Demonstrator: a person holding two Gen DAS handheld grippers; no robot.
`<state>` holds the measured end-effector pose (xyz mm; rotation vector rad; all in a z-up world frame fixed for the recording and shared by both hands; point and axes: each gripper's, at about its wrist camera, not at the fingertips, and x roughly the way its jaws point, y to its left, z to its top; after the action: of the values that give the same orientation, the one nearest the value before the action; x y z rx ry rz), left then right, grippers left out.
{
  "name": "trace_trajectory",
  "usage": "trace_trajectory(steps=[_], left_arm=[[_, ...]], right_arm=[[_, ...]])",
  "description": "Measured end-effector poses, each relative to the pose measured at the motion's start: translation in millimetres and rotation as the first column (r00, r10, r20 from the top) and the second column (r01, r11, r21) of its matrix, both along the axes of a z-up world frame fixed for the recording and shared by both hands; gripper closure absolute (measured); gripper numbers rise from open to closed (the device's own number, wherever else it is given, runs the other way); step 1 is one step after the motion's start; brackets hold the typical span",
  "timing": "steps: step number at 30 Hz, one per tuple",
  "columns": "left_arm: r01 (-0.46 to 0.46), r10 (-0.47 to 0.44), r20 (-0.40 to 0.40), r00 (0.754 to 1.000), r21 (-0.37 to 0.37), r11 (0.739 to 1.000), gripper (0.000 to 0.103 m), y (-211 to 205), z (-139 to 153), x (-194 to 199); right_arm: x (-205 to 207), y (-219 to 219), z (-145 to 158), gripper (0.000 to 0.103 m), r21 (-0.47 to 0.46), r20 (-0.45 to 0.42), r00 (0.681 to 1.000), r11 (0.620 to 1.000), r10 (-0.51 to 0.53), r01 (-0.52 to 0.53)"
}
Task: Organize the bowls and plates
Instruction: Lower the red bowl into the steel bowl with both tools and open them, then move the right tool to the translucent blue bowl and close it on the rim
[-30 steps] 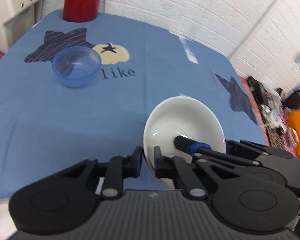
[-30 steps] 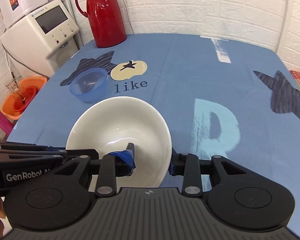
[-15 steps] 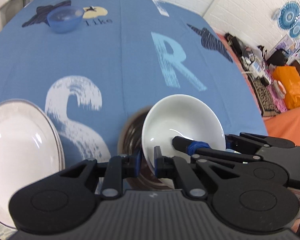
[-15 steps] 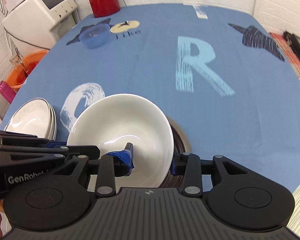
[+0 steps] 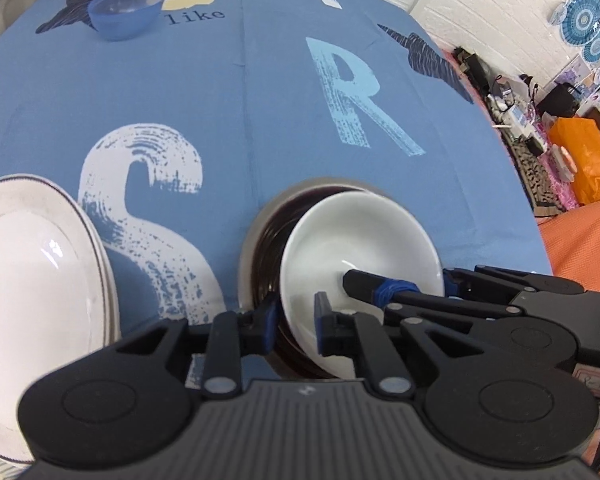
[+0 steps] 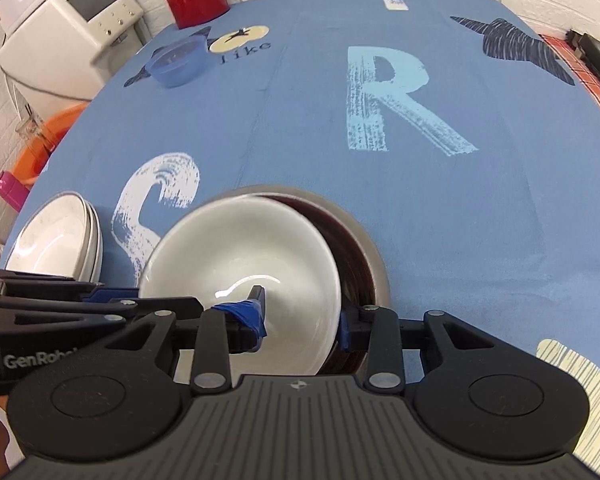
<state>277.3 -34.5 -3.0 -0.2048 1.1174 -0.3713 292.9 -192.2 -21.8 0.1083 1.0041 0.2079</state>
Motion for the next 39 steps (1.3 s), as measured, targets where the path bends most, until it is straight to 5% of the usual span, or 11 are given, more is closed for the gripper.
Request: trace_trajectory(steps=[4,13,23,39], left_arm=[[-0.006,0.007,0.059,0.998,-0.021,1.0,0.049,9.3,18.1,-4.6],[-0.056,0.063,0.162,0.985,-0.047,0.997,0.049,48.7,54.3,-6.5],[-0.236,0.235,0.154,0.96,-0.015,0.972,0.049,147.5,42.8,20.7],[-0.328,0.339,0.165,0.926,-0.09,0.94,0.048,204.2,46.6,171.4]], right_arm=[[1.0,-6.1,11.7,0.083,-0.003,0.02,0.999,1.0,-0.026,0.026],[3.8,-5.4,40.9,0.081,0.004,0.092,0.995,1.0,-0.031,0.031],[49.7,40.7,42.7,0.079,0.062,0.066,0.997,0.997,0.035,-0.039],[207.6,124.0,40.2,0.076,0.137,0.036,0.998,0.989,0.058,-0.062]])
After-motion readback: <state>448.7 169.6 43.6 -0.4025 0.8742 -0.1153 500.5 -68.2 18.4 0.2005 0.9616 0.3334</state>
